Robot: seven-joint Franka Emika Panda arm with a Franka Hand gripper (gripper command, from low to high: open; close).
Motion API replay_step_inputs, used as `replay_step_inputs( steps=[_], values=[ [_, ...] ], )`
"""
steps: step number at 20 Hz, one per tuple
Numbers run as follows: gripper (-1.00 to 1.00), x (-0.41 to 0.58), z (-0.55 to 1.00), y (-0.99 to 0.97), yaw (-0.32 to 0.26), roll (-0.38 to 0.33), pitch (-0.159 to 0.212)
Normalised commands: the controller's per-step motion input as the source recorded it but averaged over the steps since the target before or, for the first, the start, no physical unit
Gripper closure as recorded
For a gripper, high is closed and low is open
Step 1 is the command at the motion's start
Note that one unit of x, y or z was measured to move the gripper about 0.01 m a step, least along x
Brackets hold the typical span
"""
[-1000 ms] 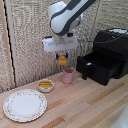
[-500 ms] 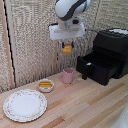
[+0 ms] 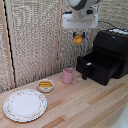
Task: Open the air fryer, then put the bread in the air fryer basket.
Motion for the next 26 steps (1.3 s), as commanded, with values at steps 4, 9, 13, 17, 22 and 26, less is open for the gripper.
replay_step_inputs(
  steps=[4,9,13,17,22,26],
  values=[
    [1.00,0.064,0.05,-0.72,-0.121,0.067,-0.154],
    [1.00,0.044,0.00,-0.74,-0.131,0.060,-0.084],
    [1.00,0.004,-0.12,-0.76,-0.145,0.024,0.001],
    [1.00,0.156,-0.31,-0.78,-0.102,0.049,0.056],
    [1.00,0.387,-0.42,-0.65,-0.087,0.084,0.085],
    [1.00,0.561,-0.37,-0.51,-0.001,0.084,0.150]
  ],
)
